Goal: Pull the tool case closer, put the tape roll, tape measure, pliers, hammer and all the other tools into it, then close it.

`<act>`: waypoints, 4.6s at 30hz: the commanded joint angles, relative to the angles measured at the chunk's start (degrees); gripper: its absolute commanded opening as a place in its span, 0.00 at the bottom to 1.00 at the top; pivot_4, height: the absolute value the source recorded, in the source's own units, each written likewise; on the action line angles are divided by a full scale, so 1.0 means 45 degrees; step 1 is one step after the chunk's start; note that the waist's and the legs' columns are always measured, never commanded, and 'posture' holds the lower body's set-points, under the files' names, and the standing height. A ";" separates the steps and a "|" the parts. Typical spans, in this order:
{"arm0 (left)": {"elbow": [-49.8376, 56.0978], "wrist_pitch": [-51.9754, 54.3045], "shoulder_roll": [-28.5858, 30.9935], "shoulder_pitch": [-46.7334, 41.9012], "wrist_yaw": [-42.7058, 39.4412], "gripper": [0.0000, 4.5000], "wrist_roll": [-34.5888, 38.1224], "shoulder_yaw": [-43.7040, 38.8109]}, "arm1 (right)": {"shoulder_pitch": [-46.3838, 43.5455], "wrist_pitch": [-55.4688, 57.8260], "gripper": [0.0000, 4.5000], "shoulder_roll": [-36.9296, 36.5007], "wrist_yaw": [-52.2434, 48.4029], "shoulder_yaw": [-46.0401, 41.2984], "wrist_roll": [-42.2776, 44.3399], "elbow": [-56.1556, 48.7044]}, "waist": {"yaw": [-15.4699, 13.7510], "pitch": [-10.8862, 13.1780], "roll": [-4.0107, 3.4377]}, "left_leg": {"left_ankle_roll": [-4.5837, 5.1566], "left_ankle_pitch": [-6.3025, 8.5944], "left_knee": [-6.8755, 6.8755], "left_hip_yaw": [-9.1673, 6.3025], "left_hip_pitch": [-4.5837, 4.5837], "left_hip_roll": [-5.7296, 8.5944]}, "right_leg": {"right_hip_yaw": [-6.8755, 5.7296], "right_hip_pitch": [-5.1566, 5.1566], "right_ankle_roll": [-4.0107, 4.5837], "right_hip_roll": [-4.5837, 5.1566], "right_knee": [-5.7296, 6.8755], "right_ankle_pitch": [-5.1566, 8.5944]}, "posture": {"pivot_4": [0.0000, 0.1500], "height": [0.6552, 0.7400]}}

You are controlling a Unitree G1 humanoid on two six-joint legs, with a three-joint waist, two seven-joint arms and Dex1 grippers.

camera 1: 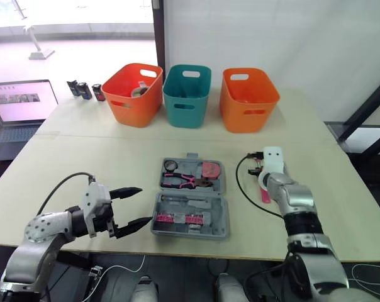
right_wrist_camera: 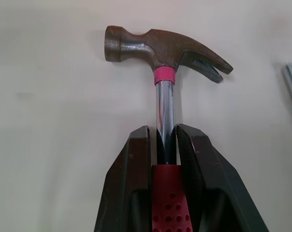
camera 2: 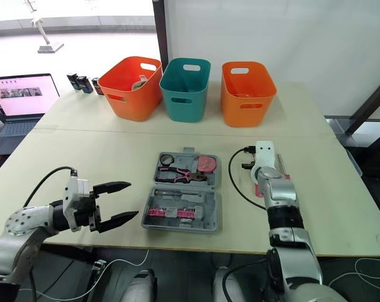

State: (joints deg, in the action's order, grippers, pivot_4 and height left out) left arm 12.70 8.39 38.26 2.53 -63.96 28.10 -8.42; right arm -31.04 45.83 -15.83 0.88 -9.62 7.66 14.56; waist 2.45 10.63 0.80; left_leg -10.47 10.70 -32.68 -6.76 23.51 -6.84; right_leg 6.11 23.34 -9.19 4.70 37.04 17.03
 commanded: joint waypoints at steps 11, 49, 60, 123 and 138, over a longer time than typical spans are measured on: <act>-0.0001 0.0423 0.0190 -0.0848 -0.0197 1.00 0.0147 0.0382 | 0.6123 0.4720 0.08 0.1596 0.0270 0.1128 0.0651 -1.1466 | 0.0022 0.0012 -0.0019 | -0.0039 -0.0023 0.0090 0.0000 -0.0007 0.0000 | 0.0003 0.0047 0.0020 0.0001 -0.0011 0.0001 | 1.00 1.00; 0.0273 0.0210 0.0040 -0.0572 0.0408 1.00 0.0109 0.0267 | -0.1117 -0.5330 0.99 -1.0305 -1.5514 0.5939 0.0209 -0.6987 | 0.0042 0.0025 -0.0014 | -0.0011 -0.0007 0.0135 0.0024 -0.0002 -0.0001 | 0.0007 0.0004 0.0020 0.0006 -0.0186 0.0008 | 1.00 1.00; 0.0492 0.0379 -0.0139 -0.0736 0.0604 1.00 0.0224 0.0377 | -0.4855 -2.2591 0.99 -0.8596 -1.7345 1.0588 -0.6037 0.1022 | -0.0015 0.0050 -0.0031 | -0.0031 -0.0017 0.0147 0.0029 0.0001 -0.0001 | 0.0003 -0.0003 -0.0010 0.0006 -0.0193 -0.0003 | 1.00 1.00; -0.1683 -0.0973 0.0549 -0.1910 -0.5068 1.00 0.1924 0.0148 | -0.4874 0.9687 0.00 -0.9729 -1.7428 0.8075 0.1108 -0.5840 | -0.0003 0.0100 -0.0149 | -0.0039 -0.0028 0.0069 0.0035 -0.0075 -0.0001 | 0.0013 -0.0087 0.0042 0.0003 -0.0132 -0.0030 | 1.00 1.00; -0.1423 -0.0757 0.0648 -0.1622 -0.4917 1.00 0.2052 0.0024 | -0.2169 1.0371 0.00 -0.8052 0.2015 0.3638 1.6906 0.0244 | -0.0016 0.0095 -0.0119 | -0.0021 -0.0021 0.0105 0.0031 0.0016 0.0000 | 0.0007 0.0010 0.0013 0.0001 -0.0110 -0.0034 | 1.00 1.00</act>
State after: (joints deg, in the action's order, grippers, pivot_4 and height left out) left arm 4.78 4.81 40.35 -5.05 -86.10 36.71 -7.19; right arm -42.23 92.18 -53.34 -1.75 12.18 75.57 17.00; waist 2.38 11.06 0.27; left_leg -10.53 10.62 -32.23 -6.63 23.57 -6.85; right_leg 6.13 23.37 -9.17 4.70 36.56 16.86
